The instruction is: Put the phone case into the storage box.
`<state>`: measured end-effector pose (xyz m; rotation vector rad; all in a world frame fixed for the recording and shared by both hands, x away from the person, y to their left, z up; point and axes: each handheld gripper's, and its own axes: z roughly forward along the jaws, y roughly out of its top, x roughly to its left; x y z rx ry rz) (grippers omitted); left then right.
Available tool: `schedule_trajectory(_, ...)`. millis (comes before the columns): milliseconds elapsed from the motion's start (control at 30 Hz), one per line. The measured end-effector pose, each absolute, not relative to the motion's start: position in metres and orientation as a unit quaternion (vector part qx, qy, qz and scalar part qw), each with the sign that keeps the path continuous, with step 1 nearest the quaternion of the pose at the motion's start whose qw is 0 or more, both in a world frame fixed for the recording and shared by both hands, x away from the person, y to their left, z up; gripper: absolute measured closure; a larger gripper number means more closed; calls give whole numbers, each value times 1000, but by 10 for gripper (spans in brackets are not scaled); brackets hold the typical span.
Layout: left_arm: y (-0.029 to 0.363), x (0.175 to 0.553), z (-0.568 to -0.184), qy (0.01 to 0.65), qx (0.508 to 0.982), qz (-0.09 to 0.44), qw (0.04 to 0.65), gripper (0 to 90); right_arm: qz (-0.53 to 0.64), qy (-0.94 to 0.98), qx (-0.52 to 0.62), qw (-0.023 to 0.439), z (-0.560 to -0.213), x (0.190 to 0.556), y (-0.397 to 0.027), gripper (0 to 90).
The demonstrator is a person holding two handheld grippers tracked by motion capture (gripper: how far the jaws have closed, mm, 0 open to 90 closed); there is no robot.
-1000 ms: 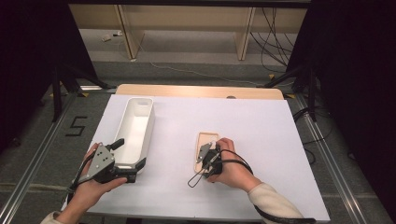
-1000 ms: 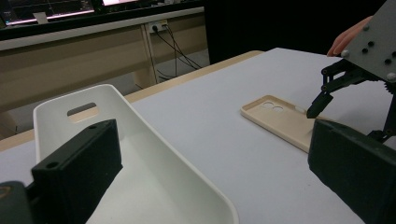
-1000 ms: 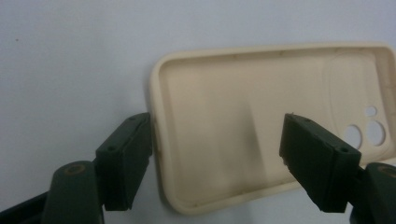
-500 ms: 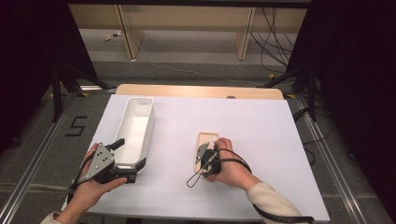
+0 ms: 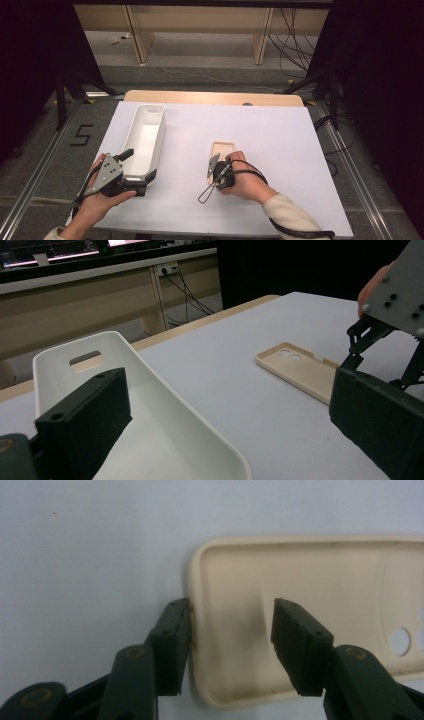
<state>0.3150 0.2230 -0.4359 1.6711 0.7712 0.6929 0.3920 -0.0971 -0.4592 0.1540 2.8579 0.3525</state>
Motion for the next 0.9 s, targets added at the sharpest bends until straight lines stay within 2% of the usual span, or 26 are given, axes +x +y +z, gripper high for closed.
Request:
schedule_trajectory(433,223,315,-436,326,708,293,554,27,111,987,31,107,-459,389,-93,726)
schedule_trajectory(900,223,315,-437,327,708,292,553,27,109,988,28,105,-459,384,-92,797)
